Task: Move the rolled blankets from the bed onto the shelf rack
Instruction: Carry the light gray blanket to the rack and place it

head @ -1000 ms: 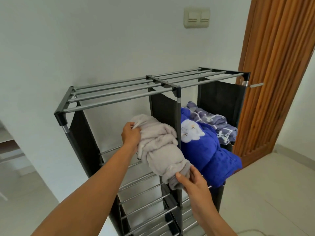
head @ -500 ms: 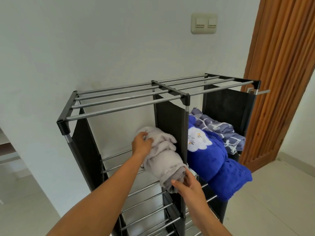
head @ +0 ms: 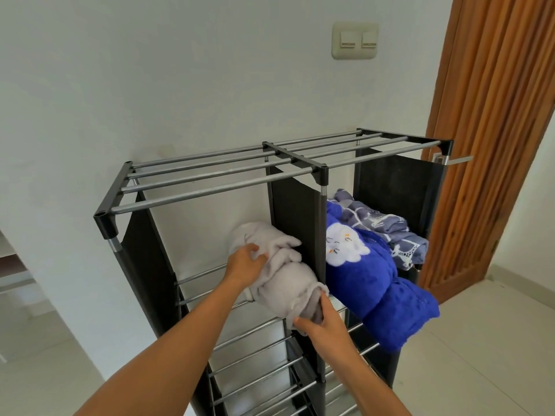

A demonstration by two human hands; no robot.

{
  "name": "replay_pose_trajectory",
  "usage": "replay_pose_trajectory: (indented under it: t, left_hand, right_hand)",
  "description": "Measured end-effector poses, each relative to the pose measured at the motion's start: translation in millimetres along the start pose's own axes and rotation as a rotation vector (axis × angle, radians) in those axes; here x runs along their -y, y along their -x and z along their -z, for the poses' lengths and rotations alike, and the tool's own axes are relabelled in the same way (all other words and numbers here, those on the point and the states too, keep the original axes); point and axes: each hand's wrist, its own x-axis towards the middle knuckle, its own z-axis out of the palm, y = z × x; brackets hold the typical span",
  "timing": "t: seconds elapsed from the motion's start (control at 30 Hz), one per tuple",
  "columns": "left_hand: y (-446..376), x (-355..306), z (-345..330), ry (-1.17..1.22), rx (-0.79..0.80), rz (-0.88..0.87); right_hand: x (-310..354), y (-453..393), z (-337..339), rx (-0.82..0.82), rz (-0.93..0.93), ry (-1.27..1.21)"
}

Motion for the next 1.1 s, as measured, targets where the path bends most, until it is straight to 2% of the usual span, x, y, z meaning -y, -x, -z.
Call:
replay_pose_trajectory:
  t: [0.1, 0.37, 0.53, 0.63, 0.67, 0.73, 0.8, 0.87, 0.93, 1.1]
  left_hand:
    - [5.5, 8.9, -1.5, -0.105, 0.080, -0.036]
    - [30.8, 13.4, -12.4, -0.209, 0.027, -0.107]
    - [86.2, 23.1, -31.9, -0.236, -0.049, -0.114]
    - [139.2, 15.4, -52.7, -0.242, -0.138, -0.239]
    - [157.3, 10.2, -63.1, -0.226, -0.124, -0.283]
    - [190.7, -1.3, -90.4, -0.170, 0.017, -0.382]
    - [221.2, -18.0, -123.5, -0.151, 0.320, -0.448]
    - [251.9, -34.2, -159.7, -0.239, 0.652, -0.473]
    - [286.3, -46.3, -195.5, -0.334, 0.903, -0.495]
    - [411.4, -77.7, -267.1, -0.331, 1.219, -0.736]
  right_hand:
    - [-11.3, -1.8, 7.4, 0.017, -0.004, 0.042]
    - [-22.7, 12.2, 14.4, 0.032, -0.015, 0.009]
    - [-50.0, 55.7, 33.0, -0.110, -0.242, -0.072]
    - [-73.8, 101.1, 55.2, -0.185, -0.335, -0.092]
    - [-80.3, 119.9, 65.1, -0.208, -0.357, -0.106]
    - [-91.1, 161.0, 89.9, -0.297, -0.389, -0.158]
    - [-104.1, 205.5, 117.8, -0.443, -0.412, -0.235]
    - [-116.8, 254.8, 141.2, -0.615, -0.422, -0.301]
    - [-129.7, 314.7, 154.4, -0.809, -0.422, -0.373]
    - [-149.3, 494.7, 137.3, -1.289, -0.447, -0.524]
